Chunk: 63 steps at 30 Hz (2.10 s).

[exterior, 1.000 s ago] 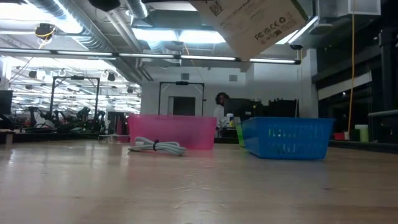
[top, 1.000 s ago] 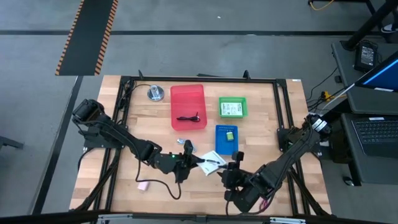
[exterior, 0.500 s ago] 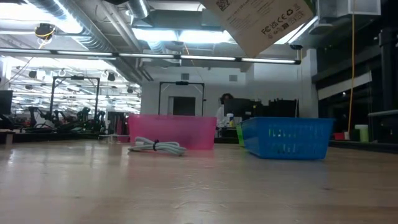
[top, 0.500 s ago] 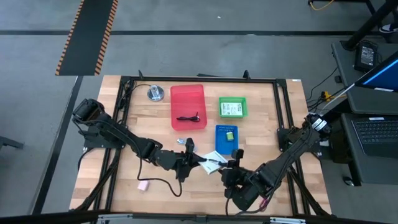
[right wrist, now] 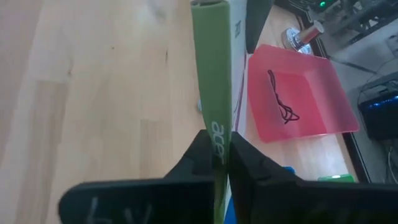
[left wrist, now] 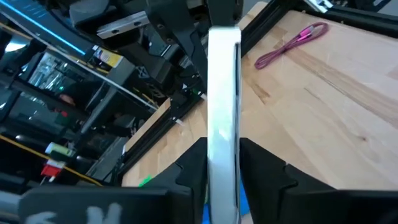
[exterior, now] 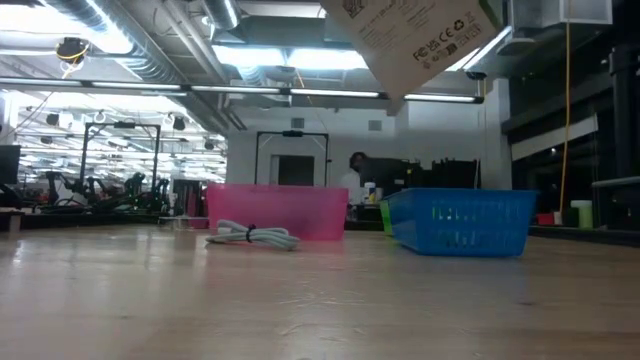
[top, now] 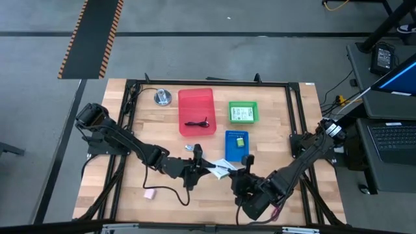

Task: Pick and place items into bin
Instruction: Put the card reader box into the green bin

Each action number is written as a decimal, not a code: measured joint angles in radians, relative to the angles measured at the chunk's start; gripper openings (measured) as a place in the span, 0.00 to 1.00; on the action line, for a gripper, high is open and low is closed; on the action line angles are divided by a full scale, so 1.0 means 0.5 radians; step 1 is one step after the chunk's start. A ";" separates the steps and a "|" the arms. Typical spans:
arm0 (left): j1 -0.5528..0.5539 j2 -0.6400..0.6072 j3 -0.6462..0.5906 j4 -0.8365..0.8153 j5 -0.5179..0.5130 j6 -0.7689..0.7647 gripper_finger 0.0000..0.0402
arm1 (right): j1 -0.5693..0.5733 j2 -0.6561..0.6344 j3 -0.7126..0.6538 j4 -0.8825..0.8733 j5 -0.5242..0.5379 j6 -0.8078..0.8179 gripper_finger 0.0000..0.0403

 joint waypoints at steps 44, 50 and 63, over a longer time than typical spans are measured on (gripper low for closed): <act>-0.245 -0.262 0.001 -1.211 -0.543 -0.972 0.00 | -0.917 0.002 -0.002 -1.132 -0.223 -0.231 0.00; -0.269 -0.262 0.000 -1.271 -0.543 -0.972 0.01 | -1.165 0.002 -0.002 -1.086 -0.279 -0.453 0.00; -0.278 -0.261 0.000 -1.559 -0.548 -1.149 0.00 | -1.530 0.002 -0.154 -0.754 -0.443 -0.862 0.00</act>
